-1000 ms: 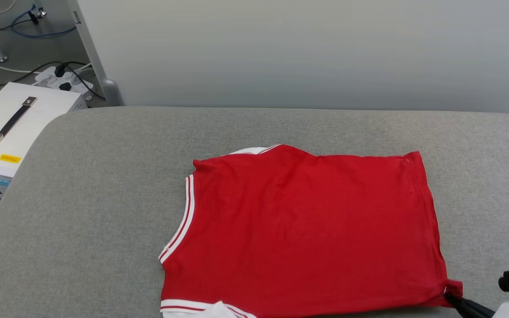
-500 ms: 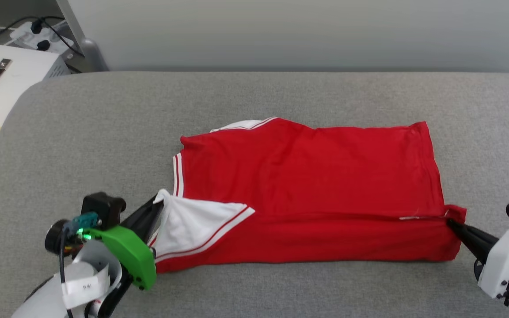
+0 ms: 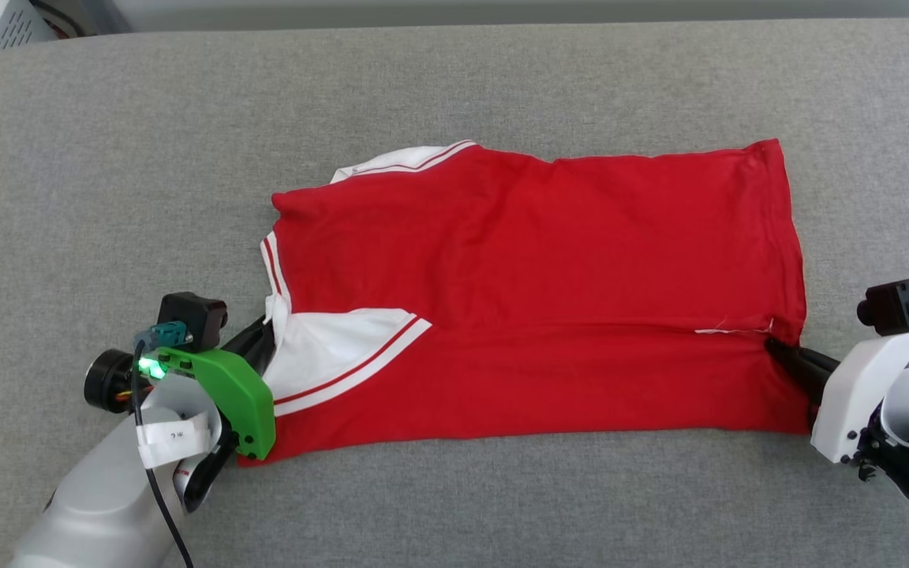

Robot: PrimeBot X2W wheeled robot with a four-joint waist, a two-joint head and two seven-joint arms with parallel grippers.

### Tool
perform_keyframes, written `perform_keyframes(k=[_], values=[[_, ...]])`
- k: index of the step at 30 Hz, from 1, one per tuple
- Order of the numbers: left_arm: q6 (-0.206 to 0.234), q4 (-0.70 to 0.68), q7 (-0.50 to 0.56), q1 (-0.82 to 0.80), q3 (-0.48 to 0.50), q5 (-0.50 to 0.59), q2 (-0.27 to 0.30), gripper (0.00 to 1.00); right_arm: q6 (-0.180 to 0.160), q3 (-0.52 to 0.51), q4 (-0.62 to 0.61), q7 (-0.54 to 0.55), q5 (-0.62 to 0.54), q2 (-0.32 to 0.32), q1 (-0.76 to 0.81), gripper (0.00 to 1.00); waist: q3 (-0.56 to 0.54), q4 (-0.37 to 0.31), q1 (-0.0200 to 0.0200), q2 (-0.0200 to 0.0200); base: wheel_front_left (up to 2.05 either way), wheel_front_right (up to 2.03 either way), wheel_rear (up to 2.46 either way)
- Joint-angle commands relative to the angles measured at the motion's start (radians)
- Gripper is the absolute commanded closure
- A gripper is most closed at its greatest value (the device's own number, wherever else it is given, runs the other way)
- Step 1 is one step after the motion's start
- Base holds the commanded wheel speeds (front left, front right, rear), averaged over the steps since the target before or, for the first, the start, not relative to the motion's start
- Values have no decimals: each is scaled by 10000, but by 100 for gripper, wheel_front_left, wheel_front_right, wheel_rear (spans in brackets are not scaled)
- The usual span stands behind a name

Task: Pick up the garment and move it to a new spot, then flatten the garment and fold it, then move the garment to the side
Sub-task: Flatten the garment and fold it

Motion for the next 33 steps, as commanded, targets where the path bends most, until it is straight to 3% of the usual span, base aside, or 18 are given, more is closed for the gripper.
perform_keyframes(k=[1,5,6,7,8,9,15,18,27,33], values=[[-65,307,39,-4,-233,29,-220,100,-15,147,219,-34,-53,89,-94,100,94,-10,0,0,0,0,0],[-90,776,-180,-67,-515,-179,-420,100,-15,311,336,-443,38,119,-154,100,-77,57,0,0,0,0,0],[-92,836,-233,-88,-578,-257,-417,74,-15,349,331,-564,43,89,-153,95,-159,73,0,0,0,0,0],[-93,871,-267,-110,-629,-311,-409,45,-15,372,329,-666,31,53,-140,80,-243,101,0,0,0,0,0],[-94,909,-325,-162,-684,-332,-376,0,-15,383,314,-791,17,5,-111,33,-336,137,0,0,0,0,0],[-94,918,-377,-207,-710,-375,-360,0,-15,371,285,-911,10,-27,-77,0,-418,170,0,0,0,0,0],[-96,529,-510,-784,-827,-448,171,0,-15,75,-306,-1578,-46,-341,358,0,-887,454,0,0,0,0,0],[-96,33,6,-1185,-946,-542,621,0,-15,-180,-675,-1678,-99,-494,644,0,-1070,580,0,0,0,0,0],[-97,-2118,4620,-2005,-1784,-1995,1807,0,-15,-967,-1336,-1384,-520,-487,1275,0,-1414,766,0,0,0,0,0],[-97,-2833,6898,-1947,-2150,-3157,2096,0,-15,-1276,-1617,-1027,-720,-301,1458,0,-1414,702,0,0,0,0,0]])
